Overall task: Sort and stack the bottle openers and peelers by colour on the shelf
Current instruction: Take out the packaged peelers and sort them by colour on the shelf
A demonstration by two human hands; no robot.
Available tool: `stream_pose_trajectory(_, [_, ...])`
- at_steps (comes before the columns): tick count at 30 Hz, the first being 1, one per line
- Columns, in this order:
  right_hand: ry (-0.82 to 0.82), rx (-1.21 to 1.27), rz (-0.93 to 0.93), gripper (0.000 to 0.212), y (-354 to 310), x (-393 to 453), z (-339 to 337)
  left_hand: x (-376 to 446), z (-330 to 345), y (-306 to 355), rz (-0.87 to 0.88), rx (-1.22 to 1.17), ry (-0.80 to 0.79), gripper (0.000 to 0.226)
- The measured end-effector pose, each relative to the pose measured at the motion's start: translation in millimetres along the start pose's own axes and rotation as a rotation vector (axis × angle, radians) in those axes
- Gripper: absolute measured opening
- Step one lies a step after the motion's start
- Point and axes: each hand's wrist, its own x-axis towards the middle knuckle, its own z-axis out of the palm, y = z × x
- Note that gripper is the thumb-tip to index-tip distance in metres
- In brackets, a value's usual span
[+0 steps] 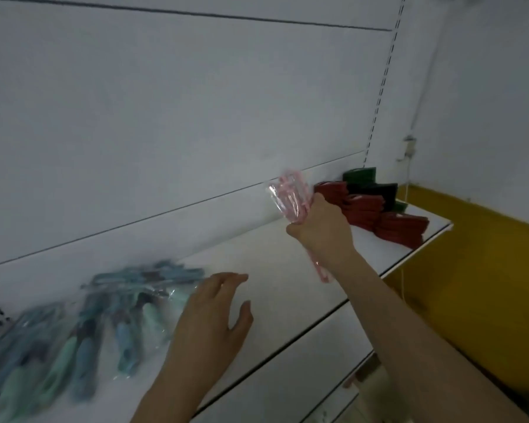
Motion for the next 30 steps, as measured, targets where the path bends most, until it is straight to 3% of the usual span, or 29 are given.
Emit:
stream_pose_trajectory(5, [-0.112,-0.407,-0.076,0.049,27,57,50,55,55,17,-0.040,0.135,-0.041,0.046])
stream_pose_trajectory(8, [-0.358,-0.430,-0.016,0.072,33,81,68,70,75,8,-0.124,0.262,-0.055,0.047])
stream_pose_trajectory(11, [-0.470,-0.417,-0.074,0.105,46,90,51,73,85,-5,-0.202,0.347,-0.065,0.052])
stream_pose_trajectory(14, [-0.468,-0.348,-0.158,0.112,71,74,24,73,89,-9,-0.219,0.396,-0.065,0.054])
stream_pose_trajectory(17, [-0.551,-0.388,-0.108,0.118,95,50,17,73,90,-11,-0.209,0.393,-0.056,0.054])
stream_pose_trajectory(23, [-0.460,-0.358,-0.071,0.106,75,20,46,73,89,-11,-0.214,0.376,-0.080,0.056])
stream_pose_trajectory(26, [-0.425,-0.263,-0.060,0.094,69,25,43,76,83,0,-0.184,0.305,0.023,0.053])
stream_pose_trajectory(28, [-0.276,-0.241,-0.197,0.077,84,28,36,83,78,14,-0.130,0.242,0.111,0.050])
stream_pose_trajectory(30, [-0.234,-0.172,-0.354,0.067,104,31,29,95,79,30,-0.062,0.113,0.127,0.052])
